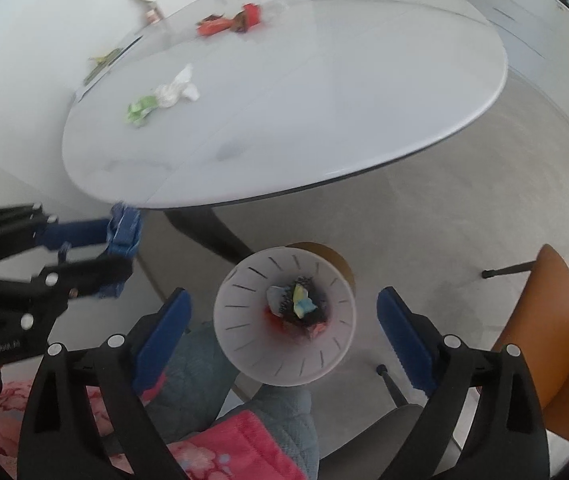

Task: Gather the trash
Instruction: 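Carry the blue and yellow papers to the wastebasket and open both tools, then move both open tools back over the table toward the tissue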

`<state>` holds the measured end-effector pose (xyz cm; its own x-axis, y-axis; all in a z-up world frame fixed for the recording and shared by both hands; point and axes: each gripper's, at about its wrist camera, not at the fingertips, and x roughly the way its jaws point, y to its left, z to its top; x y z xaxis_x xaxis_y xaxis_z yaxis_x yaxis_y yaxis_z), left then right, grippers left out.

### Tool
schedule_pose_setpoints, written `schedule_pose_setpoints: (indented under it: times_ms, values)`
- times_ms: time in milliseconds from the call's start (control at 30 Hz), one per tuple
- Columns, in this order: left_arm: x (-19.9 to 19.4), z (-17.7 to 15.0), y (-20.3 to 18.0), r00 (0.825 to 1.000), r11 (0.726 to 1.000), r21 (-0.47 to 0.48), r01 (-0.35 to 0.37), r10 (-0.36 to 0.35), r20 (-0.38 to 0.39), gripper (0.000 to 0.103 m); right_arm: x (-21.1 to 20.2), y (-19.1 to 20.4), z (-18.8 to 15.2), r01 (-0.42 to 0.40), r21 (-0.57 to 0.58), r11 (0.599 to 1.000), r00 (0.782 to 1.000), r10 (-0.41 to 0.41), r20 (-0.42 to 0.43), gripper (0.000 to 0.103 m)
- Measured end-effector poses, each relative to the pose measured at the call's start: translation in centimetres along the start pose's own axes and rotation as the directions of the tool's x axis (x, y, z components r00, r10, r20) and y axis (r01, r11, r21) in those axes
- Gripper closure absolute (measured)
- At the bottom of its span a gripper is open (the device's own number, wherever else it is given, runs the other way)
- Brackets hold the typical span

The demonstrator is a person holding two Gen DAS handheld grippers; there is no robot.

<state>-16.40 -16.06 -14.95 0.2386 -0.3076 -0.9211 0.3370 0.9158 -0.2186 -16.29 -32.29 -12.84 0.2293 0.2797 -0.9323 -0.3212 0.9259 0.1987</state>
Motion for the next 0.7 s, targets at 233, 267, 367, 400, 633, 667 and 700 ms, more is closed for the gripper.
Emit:
schedule_pose_setpoints:
  times_ms: [233,267,367,400,633,667,700]
  values:
    - [0.4,-0.1,-1.8,1.000,0.999,0.042,-0.014,0.014,-0.009,0.049,-0.9,-1.3,-0.6,0.027,0.020,0.999,0.999,-0.028,0.029,0.006]
    - [0.4,-0.1,-2.0,1.000,0.999,0.047,-0.020,0.021,-0.009,0.042,-0.9,-1.4,-0.7,0.028,0.025,0.999,0.999,-0.029,0.034,0.006]
    - [0.1,-0.2,-2.5,0.999,0.997,0.069,-0.035,0.034,0.006,0.022,-0.9,-1.7,-0.8,0.030,0.035,0.999,0.999,-0.031,0.034,0.006]
    - [0.0,-0.1,-2.7,0.999,0.996,0.077,-0.035,0.035,0.006,0.019,-0.9,-1.7,-0.8,0.031,0.038,0.999,0.999,-0.033,0.034,0.005]
    - [-0.4,0.7,-1.3,0.998,0.997,0.036,-0.061,0.061,0.004,0.012,-1.0,-2.0,-0.1,0.035,0.040,0.999,0.999,-0.037,0.039,0.005]
    - [-0.6,0.8,-0.9,0.998,0.998,0.024,-0.066,0.066,0.005,0.012,-1.0,-2.0,0.0,0.034,0.039,0.999,0.999,-0.036,0.041,0.005]
    - [-0.8,0.9,-0.3,0.997,0.997,0.008,-0.074,0.074,0.012,0.012,-1.0,-1.9,0.3,0.032,0.039,0.999,0.999,-0.034,0.042,0.003]
